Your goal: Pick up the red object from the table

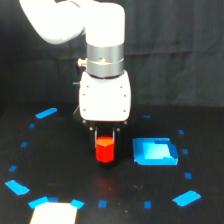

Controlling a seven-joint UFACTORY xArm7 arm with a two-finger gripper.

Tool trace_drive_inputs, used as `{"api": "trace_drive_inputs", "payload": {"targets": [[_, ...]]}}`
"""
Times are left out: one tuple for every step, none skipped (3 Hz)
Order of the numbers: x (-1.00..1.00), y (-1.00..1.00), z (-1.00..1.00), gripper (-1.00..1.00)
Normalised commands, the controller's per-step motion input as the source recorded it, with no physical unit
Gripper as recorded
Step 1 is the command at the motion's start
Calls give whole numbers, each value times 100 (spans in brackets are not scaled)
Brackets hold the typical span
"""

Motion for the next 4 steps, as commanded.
{"api": "trace_drive_inputs", "payload": {"targets": [[50,43,100,-100],[100,43,100,-88],[100,14,100,-100],[100,41,100,-100]]}}
